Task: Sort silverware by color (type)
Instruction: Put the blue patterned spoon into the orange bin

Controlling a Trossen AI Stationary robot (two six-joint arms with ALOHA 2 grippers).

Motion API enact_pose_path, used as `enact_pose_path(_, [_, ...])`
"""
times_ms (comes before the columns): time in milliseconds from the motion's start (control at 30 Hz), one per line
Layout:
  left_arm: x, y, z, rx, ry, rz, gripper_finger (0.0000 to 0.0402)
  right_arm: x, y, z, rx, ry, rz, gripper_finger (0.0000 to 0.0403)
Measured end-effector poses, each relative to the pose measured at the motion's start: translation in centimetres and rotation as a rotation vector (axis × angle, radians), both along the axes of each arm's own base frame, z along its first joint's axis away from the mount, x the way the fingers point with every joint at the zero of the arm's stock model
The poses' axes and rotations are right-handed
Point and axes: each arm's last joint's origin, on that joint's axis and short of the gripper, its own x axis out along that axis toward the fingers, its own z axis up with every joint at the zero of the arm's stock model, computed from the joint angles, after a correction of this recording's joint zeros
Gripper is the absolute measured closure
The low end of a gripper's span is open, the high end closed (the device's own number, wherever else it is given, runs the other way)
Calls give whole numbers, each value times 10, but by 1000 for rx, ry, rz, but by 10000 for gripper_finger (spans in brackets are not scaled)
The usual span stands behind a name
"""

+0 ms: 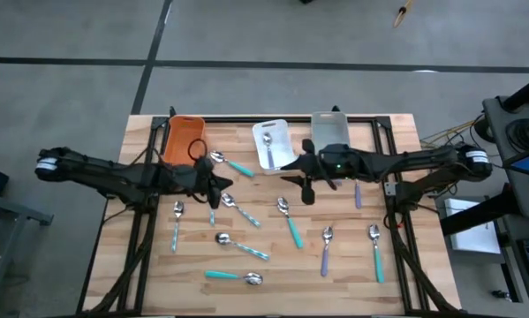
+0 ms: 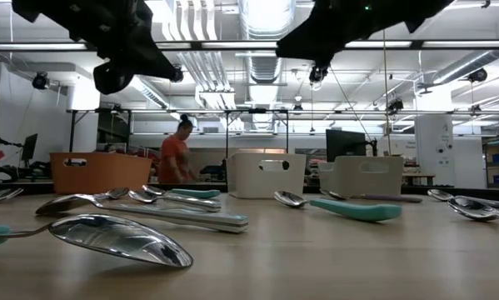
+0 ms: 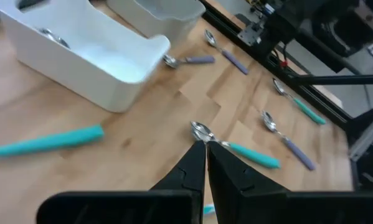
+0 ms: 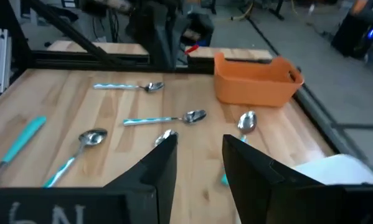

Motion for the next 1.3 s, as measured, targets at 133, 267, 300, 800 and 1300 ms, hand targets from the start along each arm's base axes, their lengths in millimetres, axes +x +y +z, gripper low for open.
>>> enact_pose_path(133, [9,-10,-6,-36,-6,-19,402,-13,1,11,-63,-32,17,290])
enact_pose_path(267, [15,-18,-14,-92,12,-19,402,-26,2,26,-133,-87,31,295])
enact_pose_path(300, [16,-20,-16,-107,18,-18,402,-29,2,30,-149,-102,34,296])
enact_pose_path(800, [29,-44,-54,-387,168,49,402,-49,0,46,-268,-145,39,310])
enact_pose_path(1300, [11,-44,-73,-617,445,192,402,-46,-5,42,-328,-112,34,321])
